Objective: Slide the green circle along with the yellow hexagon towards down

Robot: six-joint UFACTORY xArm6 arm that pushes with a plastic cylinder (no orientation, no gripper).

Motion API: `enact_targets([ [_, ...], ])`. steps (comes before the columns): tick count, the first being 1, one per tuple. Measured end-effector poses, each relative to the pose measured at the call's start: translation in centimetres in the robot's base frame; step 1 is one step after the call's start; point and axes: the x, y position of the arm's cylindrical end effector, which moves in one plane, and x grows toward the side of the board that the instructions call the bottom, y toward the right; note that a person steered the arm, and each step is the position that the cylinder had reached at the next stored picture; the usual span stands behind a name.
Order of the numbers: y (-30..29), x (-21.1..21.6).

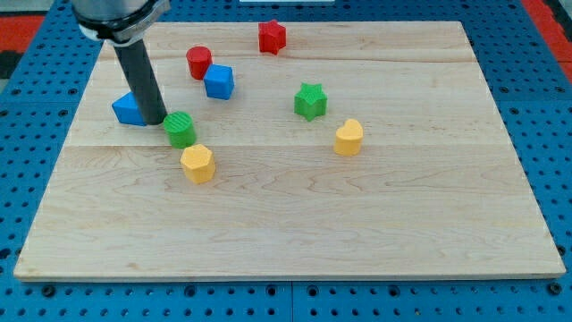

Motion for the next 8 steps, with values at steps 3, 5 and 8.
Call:
enact_targets([
  [3,1.8,-3.5],
  [5,3.4,2.1],
  [8,9.4,2.2],
])
